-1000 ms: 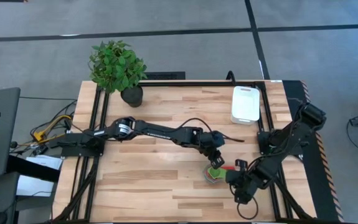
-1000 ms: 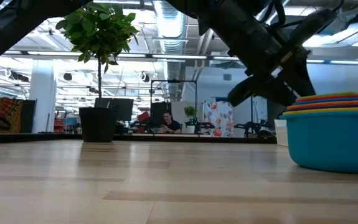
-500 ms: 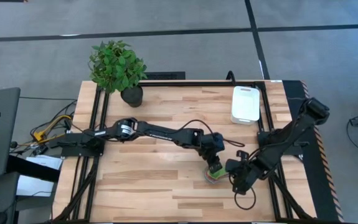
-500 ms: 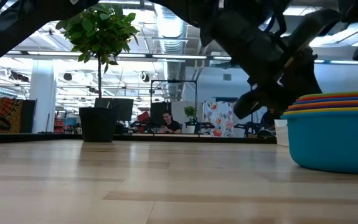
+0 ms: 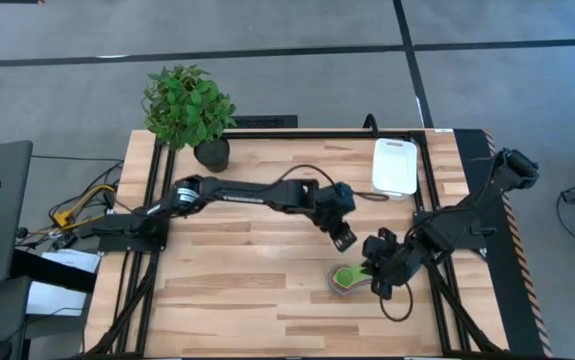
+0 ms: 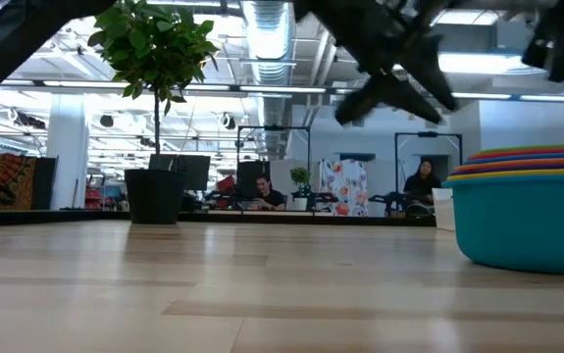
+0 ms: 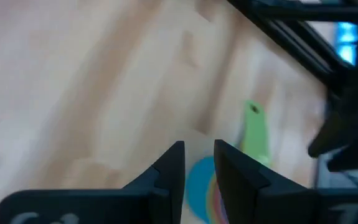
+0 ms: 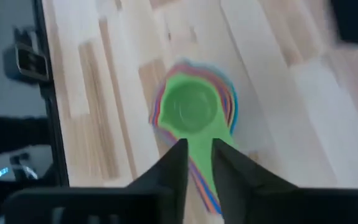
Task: Nest measuring cups in basket
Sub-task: Put the nested measuring cups into the white bin
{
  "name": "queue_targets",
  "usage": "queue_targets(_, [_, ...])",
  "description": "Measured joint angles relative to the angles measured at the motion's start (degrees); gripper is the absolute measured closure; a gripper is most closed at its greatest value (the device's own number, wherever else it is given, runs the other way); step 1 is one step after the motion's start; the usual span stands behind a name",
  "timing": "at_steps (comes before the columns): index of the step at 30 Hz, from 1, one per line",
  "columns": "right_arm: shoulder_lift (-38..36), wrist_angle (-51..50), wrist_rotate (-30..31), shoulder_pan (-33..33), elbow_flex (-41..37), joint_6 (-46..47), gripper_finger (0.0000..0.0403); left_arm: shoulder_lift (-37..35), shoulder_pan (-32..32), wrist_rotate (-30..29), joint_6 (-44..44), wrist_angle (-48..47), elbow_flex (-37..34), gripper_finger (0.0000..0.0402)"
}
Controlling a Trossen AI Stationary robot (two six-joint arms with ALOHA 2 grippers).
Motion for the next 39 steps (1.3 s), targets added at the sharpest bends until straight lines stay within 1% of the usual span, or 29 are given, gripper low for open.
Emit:
queue_targets(4, [0.8,4.4,0.5,-1.4,0.0,-5.0,0.025,-3.8,0.3,-8.5,4.6,-6.4,0.0,0.0329])
queue_targets(8, [5.0,12.0,0.6,-1.5,0.0,-6.6,0.019,-5.5,0.9,-13.2,8.1,-13.6,0.0,0.0329])
queue_targets(10, [7.7,15.6,1.0,-1.5,0.2,-8.6,0.0168,-6.2,1.3,-15.2,10.5,-17.2,0.0,0.0329])
queue_targets(12, [10.5,13.9,1.5,-1.5,1.7,-9.9,0.0155,-6.9,1.8,-15.6,14.0,-20.2,0.0,0.0329])
queue_targets(15, [14.4,6.8,2.9,-2.2,6.3,-8.1,0.0148,-7.6,2.5,-14.8,19.6,-22.9,0.0,0.0329])
queue_targets(18, [16.6,-0.5,3.1,-4.0,10.8,-5.8,0.0147,-7.9,3.8,-11.7,22.4,-23.8,0.0,0.0329])
queue_targets(20, [17.1,-3.8,2.7,-5.6,13.1,-4.7,0.0147,-8.5,4.7,-10.9,22.9,-23.8,-0.8,0.0329])
queue_targets(22, [17.0,-5.6,0.4,-7.7,14.1,-3.5,0.0147,-9.7,5.7,-10.8,22.9,-23.0,-2.7,0.0329])
queue_targets(24, [16.3,-6.1,-4.5,-10.4,14.1,-3.3,0.0147,-10.7,6.7,-9.9,22.9,-21.6,-4.7,0.0329])
queue_targets(26, [15.7,-6.4,-9.6,-13.0,14.1,-4.7,0.0147,-12.3,7.6,-9.0,22.9,-20.5,-7.8,0.0329])
queue_targets(29, [15.7,-6.5,-16.2,-16.9,14.1,-9.5,0.0147,-16.4,8.6,-7.1,22.9,-15.1,-14.3,0.0329])
queue_targets(35, [16.2,-6.2,-23.9,-23.6,14.1,-20.6,0.0147,-26.3,8.8,-5.0,22.1,-4.1,-31.5,0.0329])
queue_targets(39, [16.2,-6.6,-27.8,-26.1,14.1,-26.8,0.0146,-31.7,7.6,-4.0,19.4,-0.9,-41.1,0.0329])
